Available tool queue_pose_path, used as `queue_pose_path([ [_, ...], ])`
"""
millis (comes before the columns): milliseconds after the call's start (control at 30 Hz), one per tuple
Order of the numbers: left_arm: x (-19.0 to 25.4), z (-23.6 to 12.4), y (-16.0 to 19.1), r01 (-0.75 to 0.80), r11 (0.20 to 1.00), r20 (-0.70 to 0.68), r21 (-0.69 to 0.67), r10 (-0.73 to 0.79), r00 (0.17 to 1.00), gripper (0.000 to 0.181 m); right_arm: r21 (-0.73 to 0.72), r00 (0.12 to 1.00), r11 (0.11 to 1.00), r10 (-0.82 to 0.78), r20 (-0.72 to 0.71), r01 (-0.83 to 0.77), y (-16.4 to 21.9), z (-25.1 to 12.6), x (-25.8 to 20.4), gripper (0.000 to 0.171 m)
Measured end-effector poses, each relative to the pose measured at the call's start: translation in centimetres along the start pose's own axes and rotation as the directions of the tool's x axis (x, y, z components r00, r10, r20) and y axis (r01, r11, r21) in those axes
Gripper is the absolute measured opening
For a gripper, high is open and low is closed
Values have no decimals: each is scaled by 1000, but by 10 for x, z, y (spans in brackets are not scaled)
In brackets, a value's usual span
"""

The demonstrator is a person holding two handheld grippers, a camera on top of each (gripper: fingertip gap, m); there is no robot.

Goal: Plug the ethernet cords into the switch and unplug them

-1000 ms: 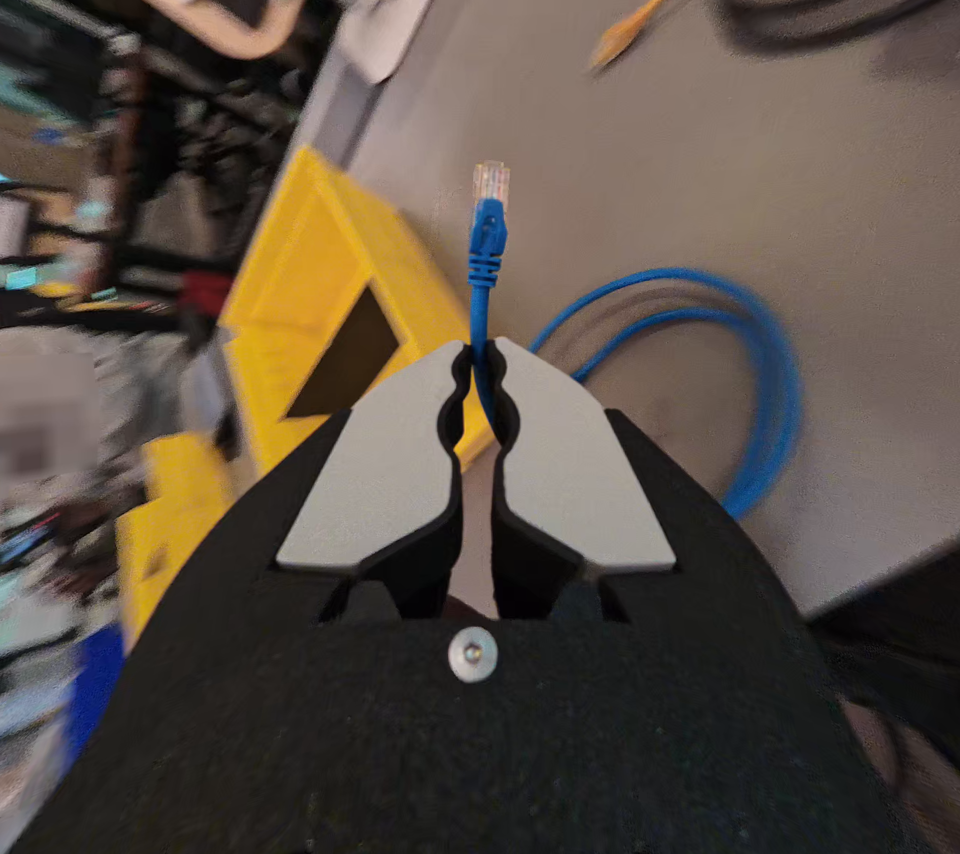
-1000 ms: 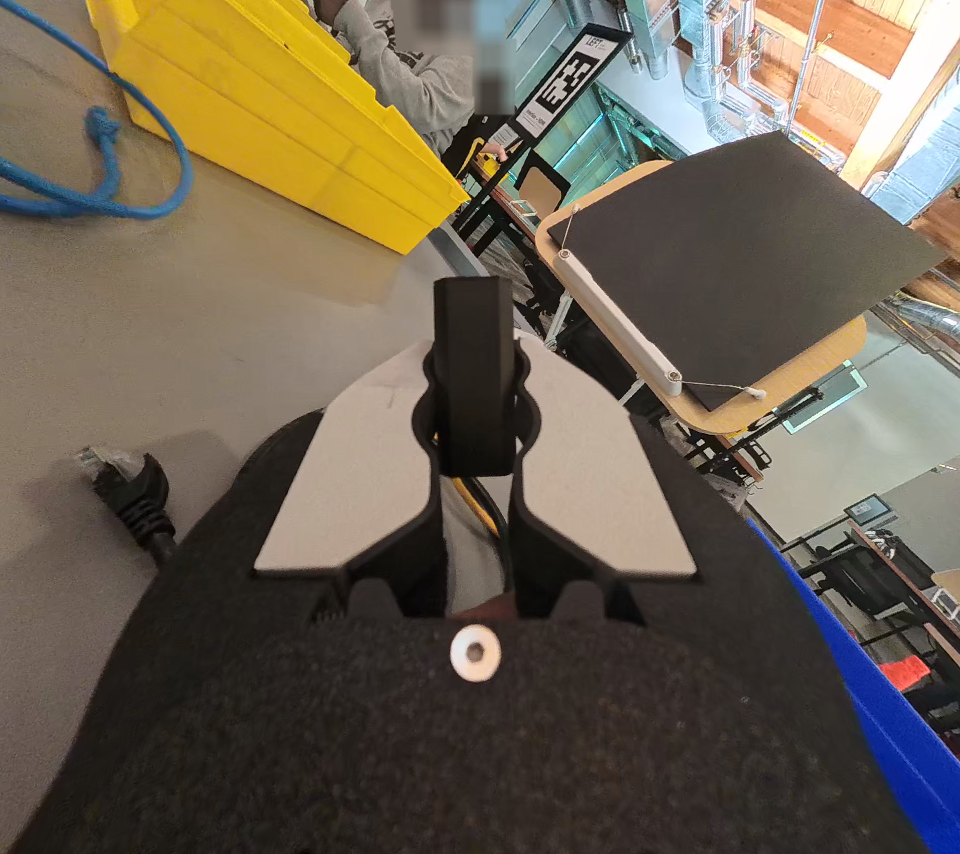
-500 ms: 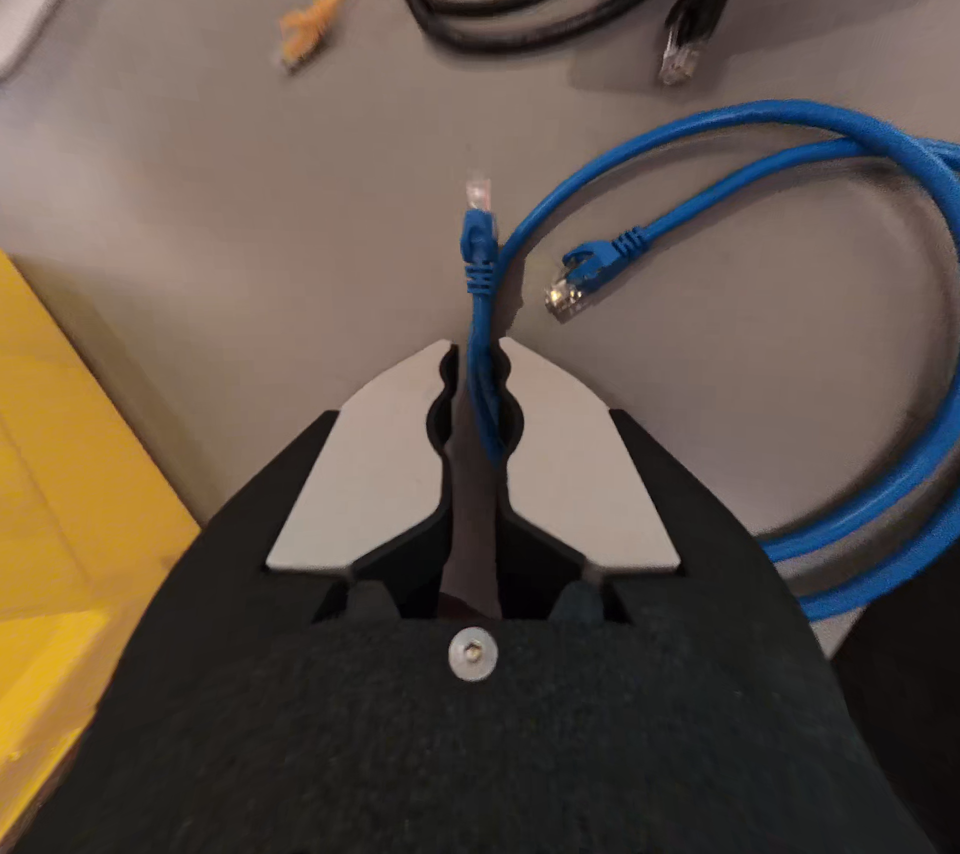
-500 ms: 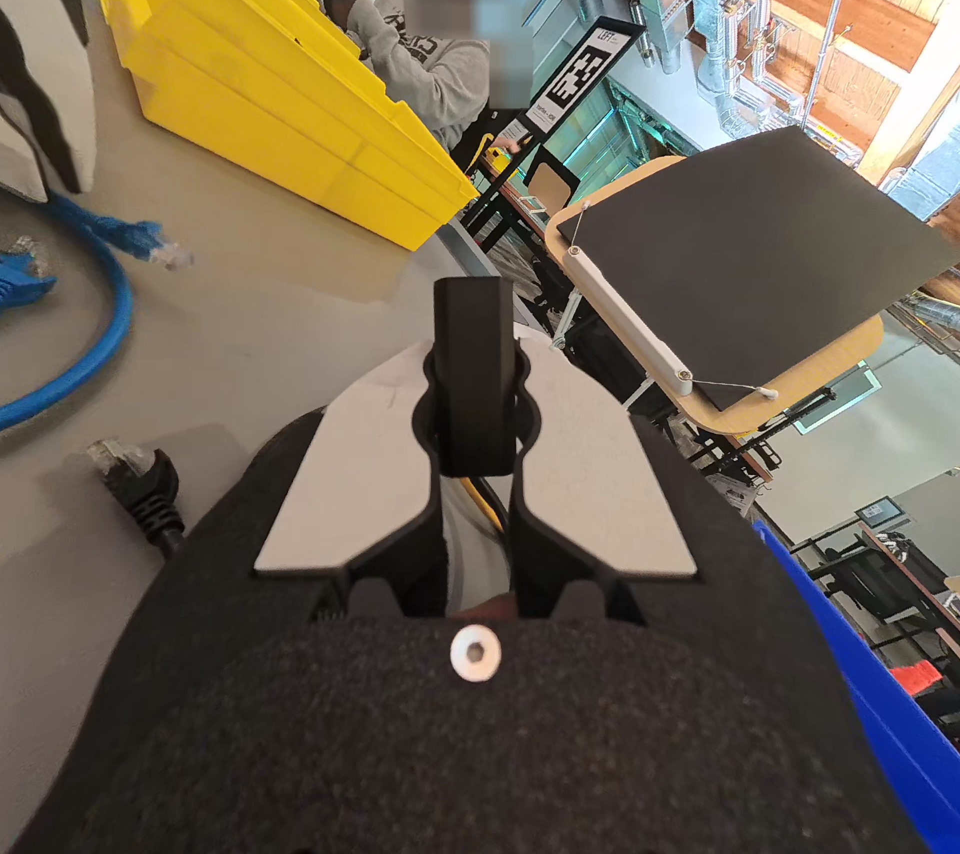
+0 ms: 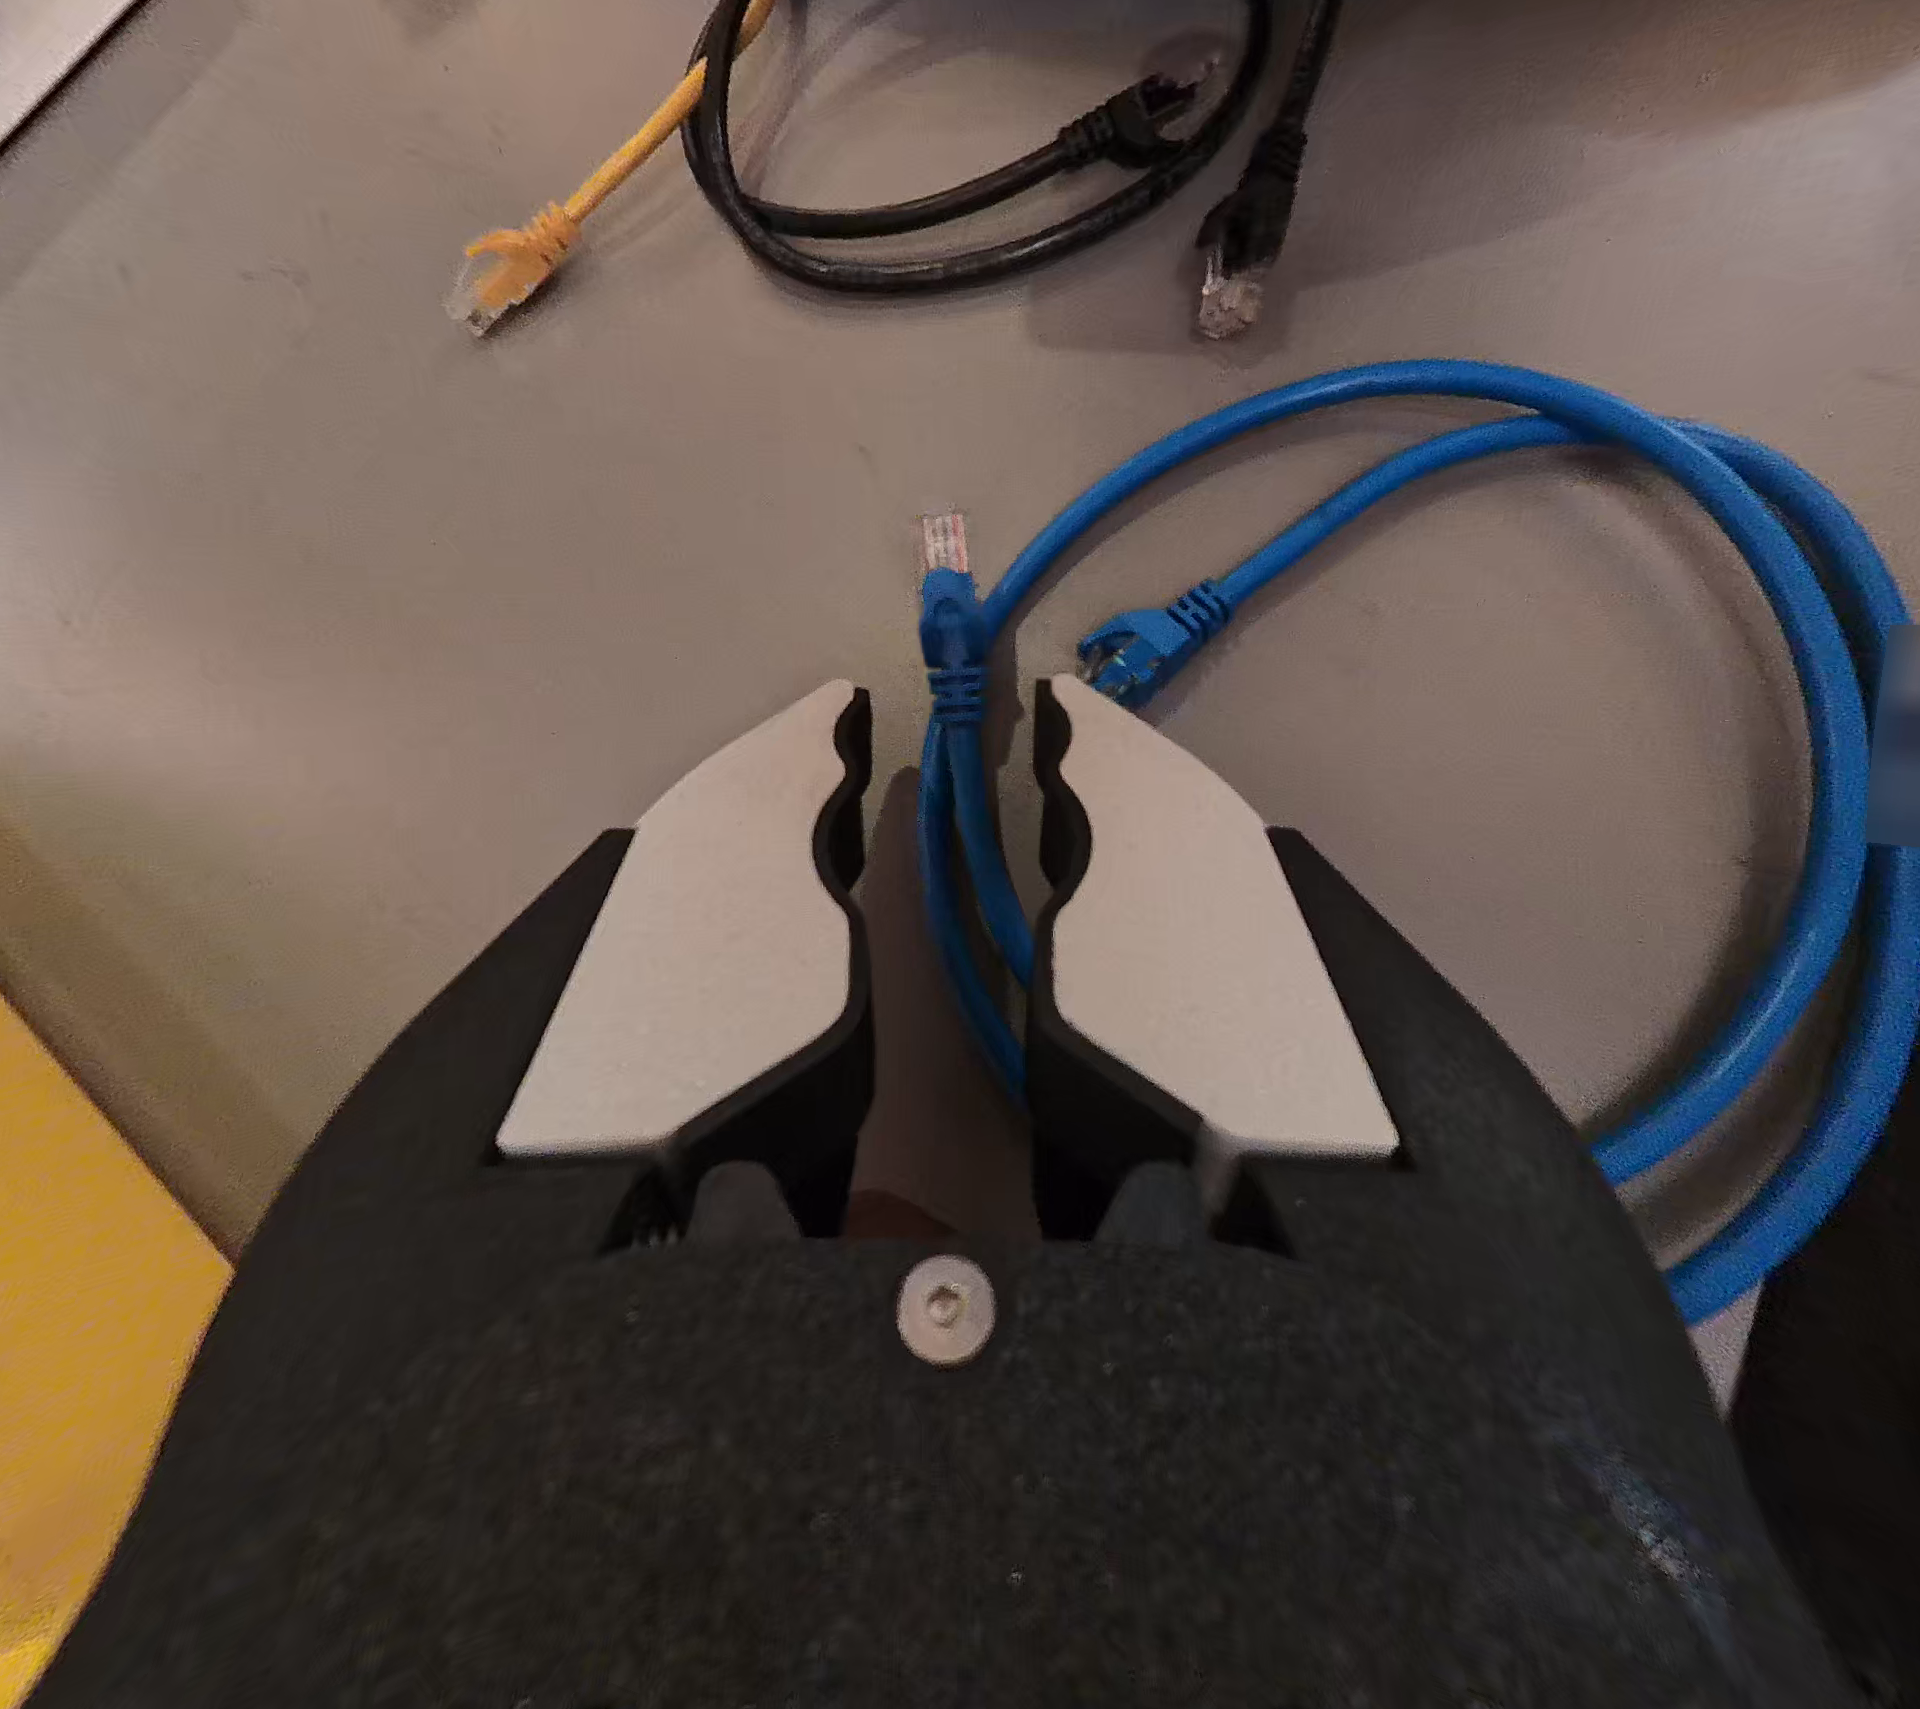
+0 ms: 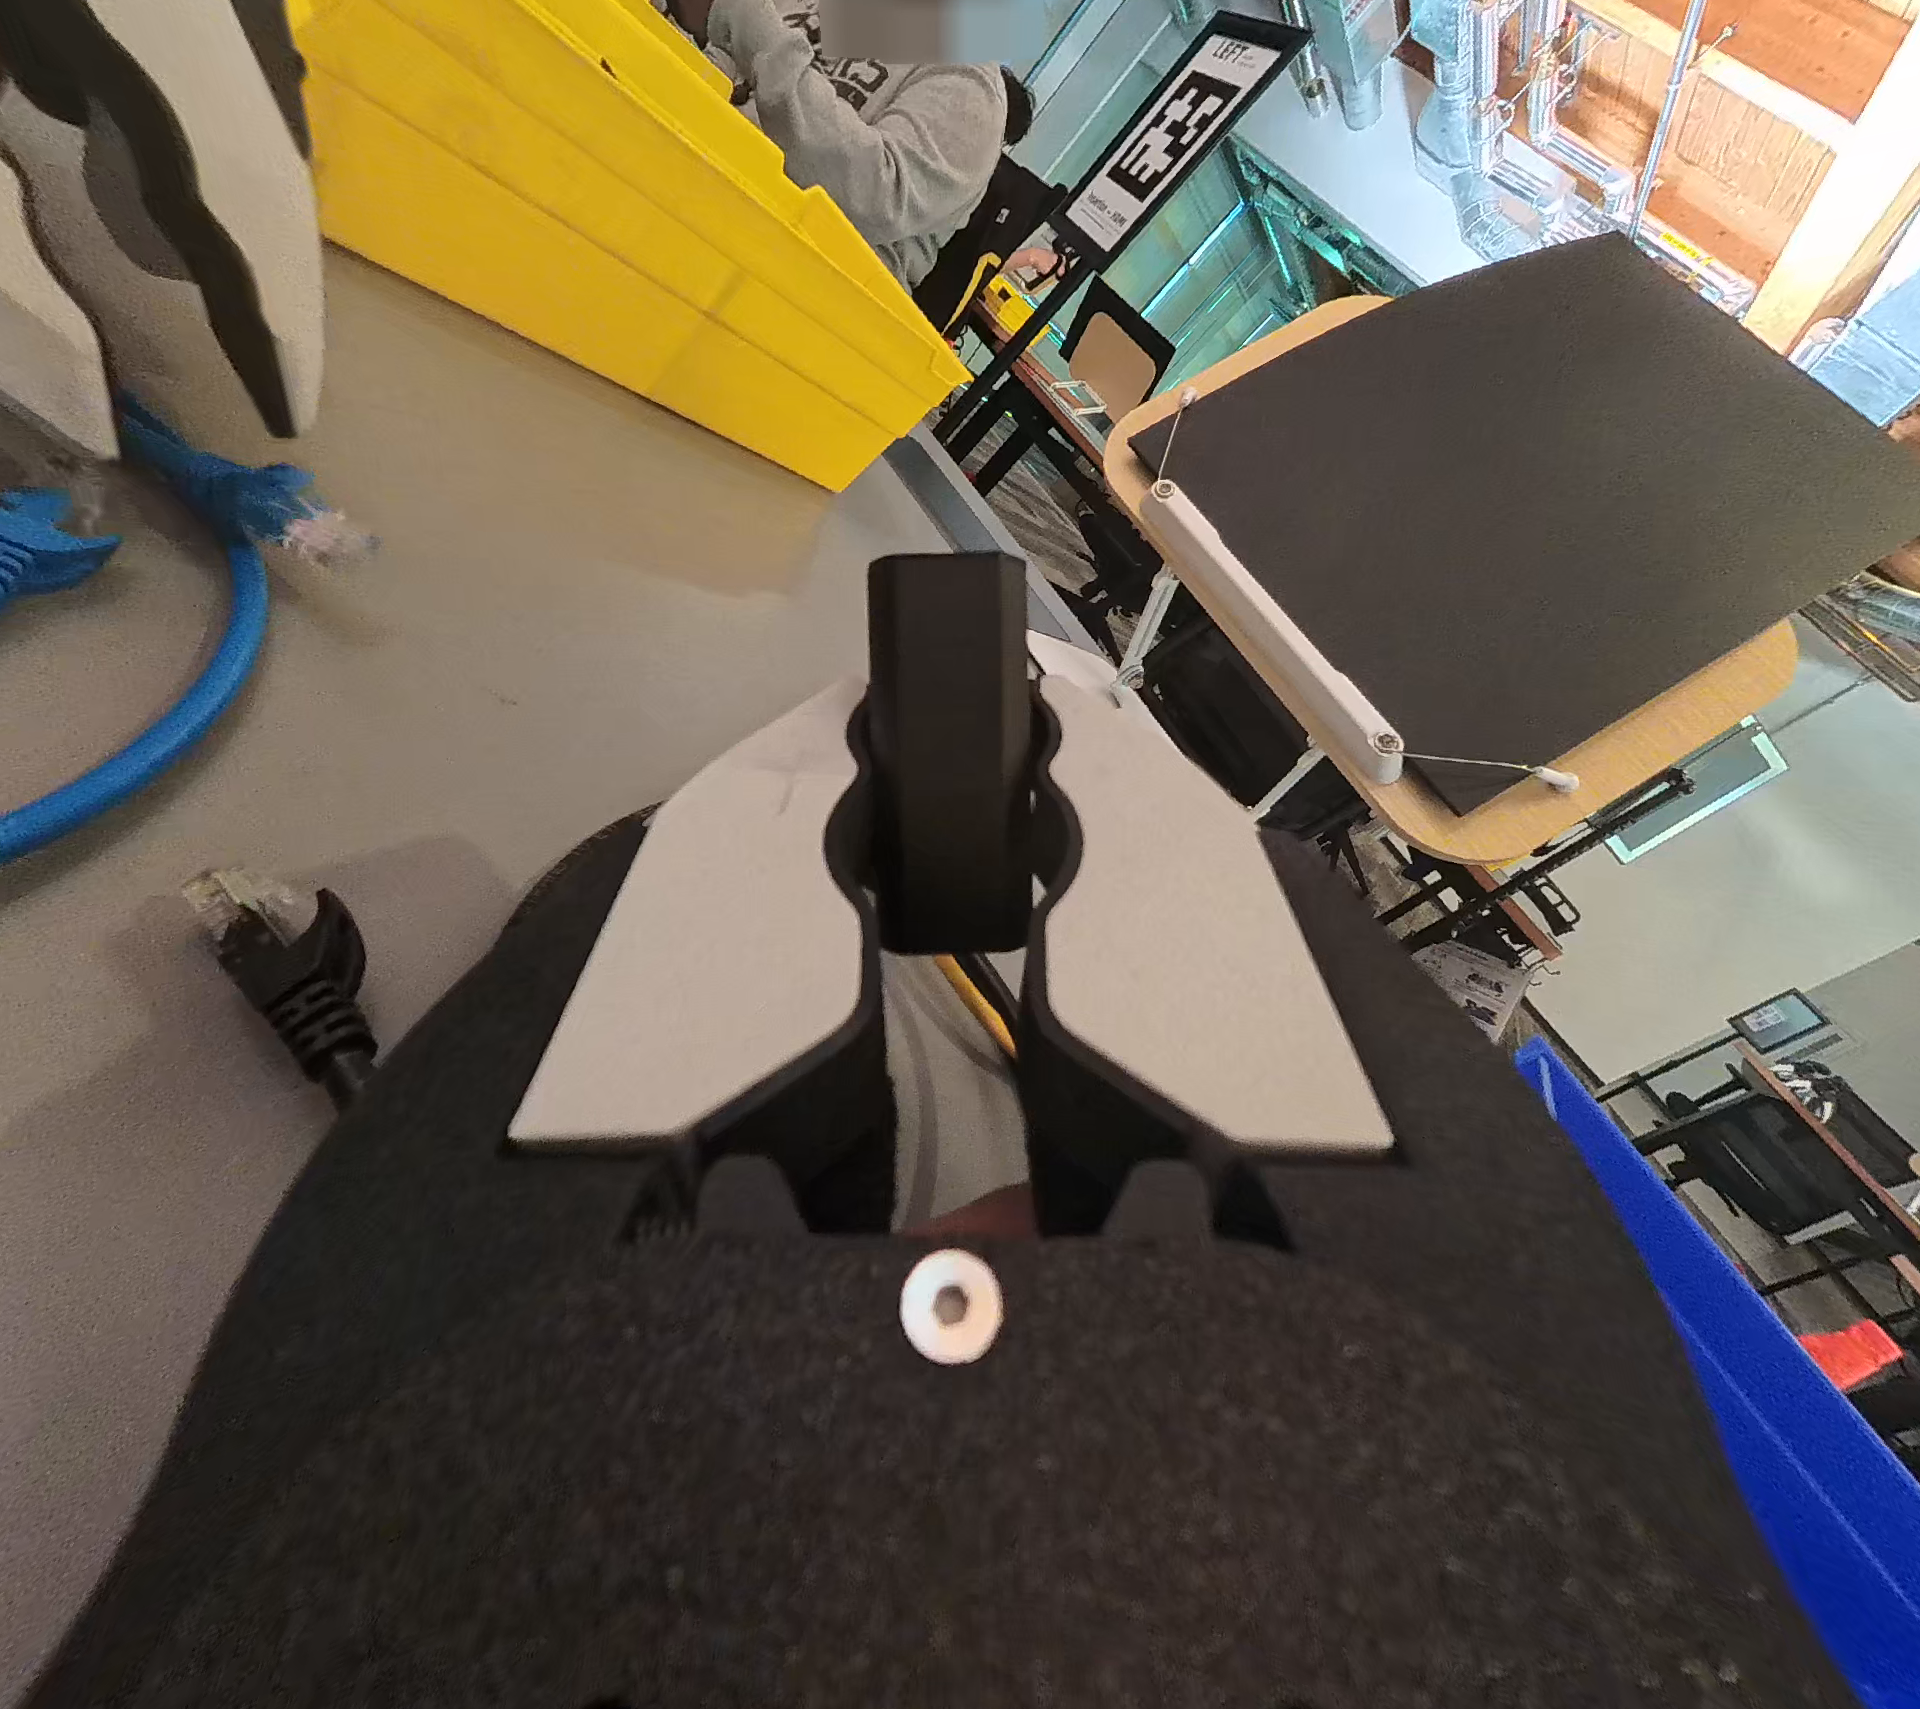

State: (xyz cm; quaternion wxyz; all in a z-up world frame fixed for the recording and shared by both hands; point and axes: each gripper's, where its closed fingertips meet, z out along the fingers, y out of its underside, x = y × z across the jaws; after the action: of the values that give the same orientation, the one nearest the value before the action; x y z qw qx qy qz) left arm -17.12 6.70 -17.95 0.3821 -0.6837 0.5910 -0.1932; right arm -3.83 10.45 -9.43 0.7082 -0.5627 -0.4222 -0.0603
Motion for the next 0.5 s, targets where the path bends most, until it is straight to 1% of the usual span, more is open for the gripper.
queue_pose_path([
  [67,0,5,1,14,1000,-20,-20,-15,1000,26,0,1000,1000,-1,1,1,0,0,0,25],
  [133,1,9,7,7,998,-35,-63,-10,999,11,-3,1000,1000,1,3,-1,1,0,-1,25],
  [400,0,4,9,45,993,-42,-107,-50,998,11,0,1000,1000,-5,2,5,0,1,-2,25],
  [500,-7,-13,-7,98,989,-36,-110,-103,994,10,-3,999,999,-43,-11,43,0,0,-2,25],
])
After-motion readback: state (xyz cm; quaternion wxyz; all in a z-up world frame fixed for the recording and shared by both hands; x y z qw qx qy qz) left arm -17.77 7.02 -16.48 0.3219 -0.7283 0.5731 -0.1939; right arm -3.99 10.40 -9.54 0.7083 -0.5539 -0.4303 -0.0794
